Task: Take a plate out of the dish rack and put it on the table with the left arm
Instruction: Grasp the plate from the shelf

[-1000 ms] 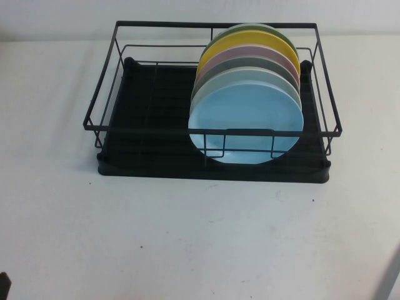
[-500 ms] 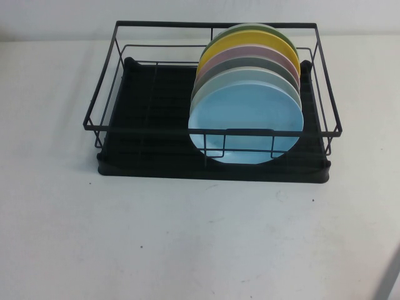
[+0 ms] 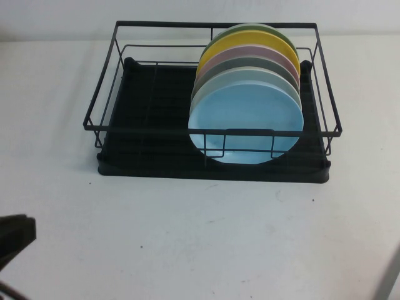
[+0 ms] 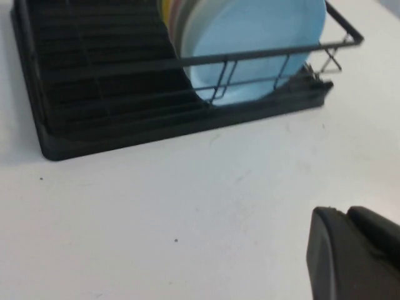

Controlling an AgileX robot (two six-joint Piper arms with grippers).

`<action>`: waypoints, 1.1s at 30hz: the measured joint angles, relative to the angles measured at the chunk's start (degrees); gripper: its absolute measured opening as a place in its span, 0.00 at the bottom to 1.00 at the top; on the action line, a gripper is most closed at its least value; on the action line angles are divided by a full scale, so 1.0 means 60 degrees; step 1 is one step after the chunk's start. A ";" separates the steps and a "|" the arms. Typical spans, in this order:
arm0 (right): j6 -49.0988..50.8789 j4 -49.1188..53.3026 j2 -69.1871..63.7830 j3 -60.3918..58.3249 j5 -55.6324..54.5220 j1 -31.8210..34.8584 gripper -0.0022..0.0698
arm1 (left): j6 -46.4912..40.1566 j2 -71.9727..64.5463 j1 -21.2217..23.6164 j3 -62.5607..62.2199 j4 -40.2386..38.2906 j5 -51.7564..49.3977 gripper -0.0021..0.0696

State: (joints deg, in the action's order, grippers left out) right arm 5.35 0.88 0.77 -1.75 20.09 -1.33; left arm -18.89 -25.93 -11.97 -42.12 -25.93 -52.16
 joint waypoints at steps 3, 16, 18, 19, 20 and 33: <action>0.0000 0.0000 0.0000 0.0000 0.0000 0.0000 0.00 | -0.1507 -0.1647 0.0000 -0.1499 -0.0025 -0.1274 0.03; 0.0000 0.0000 0.0000 0.0000 0.0000 0.0000 0.00 | -0.5975 -0.6789 -0.0214 -0.4935 -0.1157 -0.2613 0.06; 0.0000 0.0000 0.0000 0.0000 0.0000 0.0000 0.00 | -0.6702 -0.7131 -0.0348 -0.5256 -0.1373 -0.2514 0.15; 0.0000 0.0000 0.0000 0.0000 0.0000 0.0000 0.00 | -0.7157 -0.7306 -0.0396 -0.5409 -0.1568 -0.2397 0.23; 0.0000 0.0000 0.0000 0.0000 0.0000 0.0000 0.00 | -0.7602 -0.7476 -0.0471 -0.5534 -0.1767 -0.2241 0.32; 0.0000 0.0000 0.0000 0.0000 0.0000 0.0000 0.00 | -0.9595 -0.9704 -0.2058 -0.5786 -0.3183 0.0963 0.70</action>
State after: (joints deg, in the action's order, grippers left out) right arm 5.35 0.88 0.77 -1.75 20.09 -1.33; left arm -76.46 -84.15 -24.32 -76.84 -45.02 -46.37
